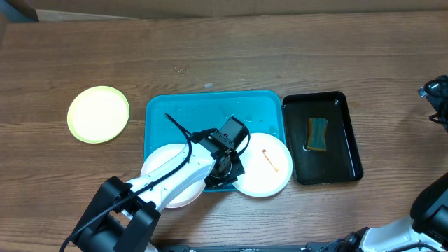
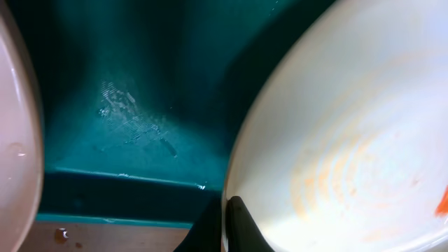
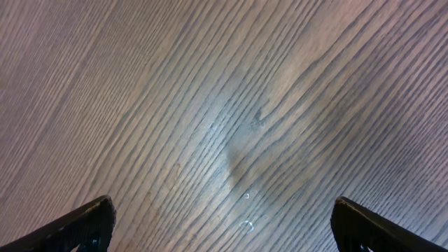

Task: Clean dirty plates on tray and stack at the side
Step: 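Move the left gripper to grip the rim of the right white plate, then drag the gripped white plate left-up across the teal tray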

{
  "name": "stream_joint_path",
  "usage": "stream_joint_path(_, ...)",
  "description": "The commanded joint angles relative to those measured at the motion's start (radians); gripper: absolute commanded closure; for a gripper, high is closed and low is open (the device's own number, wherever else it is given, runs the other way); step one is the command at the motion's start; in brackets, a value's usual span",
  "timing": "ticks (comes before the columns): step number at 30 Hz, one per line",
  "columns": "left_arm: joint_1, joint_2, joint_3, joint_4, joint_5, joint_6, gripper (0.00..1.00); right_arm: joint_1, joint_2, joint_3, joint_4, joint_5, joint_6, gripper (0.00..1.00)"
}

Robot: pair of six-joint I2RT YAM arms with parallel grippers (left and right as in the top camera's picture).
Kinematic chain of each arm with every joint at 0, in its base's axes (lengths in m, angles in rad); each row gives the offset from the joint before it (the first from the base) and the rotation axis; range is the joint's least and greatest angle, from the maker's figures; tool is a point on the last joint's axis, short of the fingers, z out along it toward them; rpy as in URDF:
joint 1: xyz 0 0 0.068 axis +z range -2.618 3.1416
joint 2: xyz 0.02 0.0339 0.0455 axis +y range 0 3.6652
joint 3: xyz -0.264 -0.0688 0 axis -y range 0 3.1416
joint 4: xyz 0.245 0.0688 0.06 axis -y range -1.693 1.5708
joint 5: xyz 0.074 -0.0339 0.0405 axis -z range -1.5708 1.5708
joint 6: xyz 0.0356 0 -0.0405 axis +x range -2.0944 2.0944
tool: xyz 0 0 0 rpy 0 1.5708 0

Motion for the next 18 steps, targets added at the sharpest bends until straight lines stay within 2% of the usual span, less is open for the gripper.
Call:
stream_joint_path(1,0.0,0.007,-0.004,0.021,0.003,-0.003,0.96,-0.002,0.002,0.021,0.003,-0.002,0.004,0.0)
stream_joint_path(8,0.077,0.005,0.04,0.016,-0.017,0.106,0.96,-0.002,0.002,0.021,0.003,-0.002,0.004,0.0)
stream_joint_path(18,0.261,0.005,0.124,0.02,-0.111,0.28,0.96,-0.002,0.002,0.021,0.003,-0.002,0.004,0.0)
